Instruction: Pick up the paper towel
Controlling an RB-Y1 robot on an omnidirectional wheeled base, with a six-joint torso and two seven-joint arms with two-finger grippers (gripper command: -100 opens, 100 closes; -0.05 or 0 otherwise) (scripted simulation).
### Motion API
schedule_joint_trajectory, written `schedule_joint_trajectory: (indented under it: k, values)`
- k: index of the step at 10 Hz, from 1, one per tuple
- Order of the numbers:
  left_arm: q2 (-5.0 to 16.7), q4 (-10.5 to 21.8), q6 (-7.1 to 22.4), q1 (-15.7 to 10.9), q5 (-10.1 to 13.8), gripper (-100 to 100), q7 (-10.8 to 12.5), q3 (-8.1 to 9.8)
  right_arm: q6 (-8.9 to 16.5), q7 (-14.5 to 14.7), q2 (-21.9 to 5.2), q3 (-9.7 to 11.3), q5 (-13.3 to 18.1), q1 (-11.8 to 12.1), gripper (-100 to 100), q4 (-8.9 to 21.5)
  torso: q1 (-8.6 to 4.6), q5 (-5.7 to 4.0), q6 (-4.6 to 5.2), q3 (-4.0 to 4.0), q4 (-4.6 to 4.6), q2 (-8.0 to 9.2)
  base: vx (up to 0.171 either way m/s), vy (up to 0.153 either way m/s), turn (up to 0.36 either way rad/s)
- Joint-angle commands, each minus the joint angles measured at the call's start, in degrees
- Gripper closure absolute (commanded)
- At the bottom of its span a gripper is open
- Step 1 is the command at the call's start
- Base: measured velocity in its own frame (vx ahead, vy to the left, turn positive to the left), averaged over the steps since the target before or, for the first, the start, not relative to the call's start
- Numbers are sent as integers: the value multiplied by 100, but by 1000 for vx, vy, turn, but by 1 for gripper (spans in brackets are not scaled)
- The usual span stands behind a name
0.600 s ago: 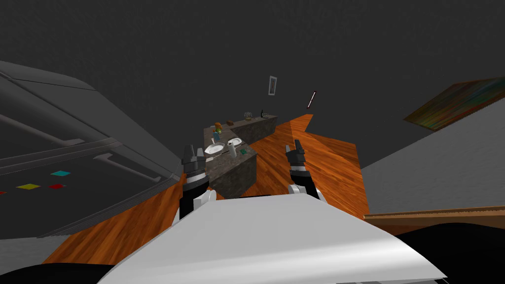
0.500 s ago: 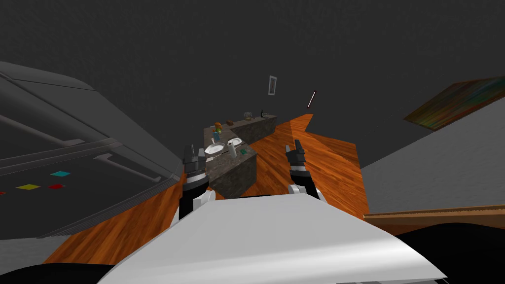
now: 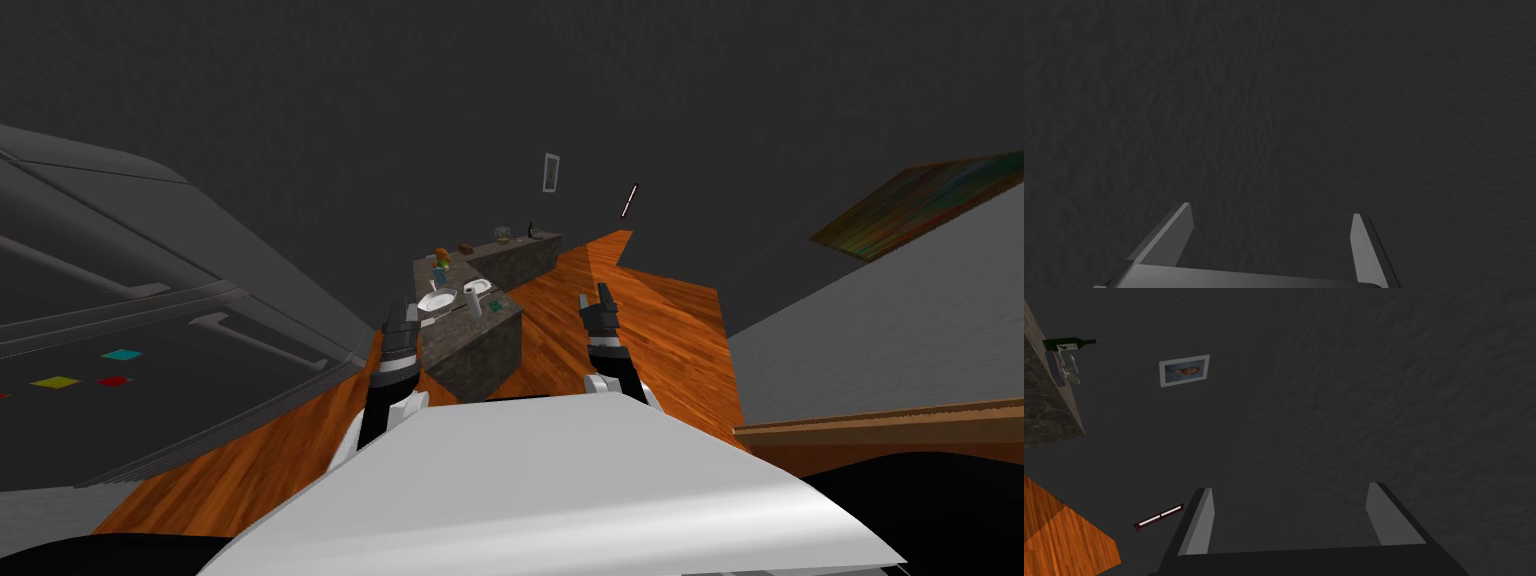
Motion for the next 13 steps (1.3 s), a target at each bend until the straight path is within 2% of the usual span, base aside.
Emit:
schedule_joint_trajectory:
  k: [1,5,6,9,10,13]
  values:
    - [118,163,-43,-36,-252,-100,-24,74,0,0,0,0,0,0,0,0,0,0,0,0,0,0,-40,45,-30]
    - [300,638,-197,-77,-934,-100,-62,317,0,0,0,0,0,0,0,0,-4,-1,-1,2,1,4,-40,39,-31]
    - [300,638,-197,-77,-979,-100,-62,317,0,0,0,0,0,0,0,0,-3,-1,0,1,1,0,-14,28,-9]
    - [374,1051,-310,-125,-1527,-100,-92,531,0,0,0,0,0,0,0,0,-13,-3,0,-6,-2,-11,-7,14,-25]
    - [374,1051,-310,-125,-1589,-100,-92,531,0,0,0,0,0,0,0,0,-14,-3,0,-6,-2,-12,-4,5,-8]
    - [423,1487,-408,-186,-2143,-100,-120,759,0,0,0,0,0,1,0,0,-23,-5,0,-9,-3,-16,5,-10,-19]
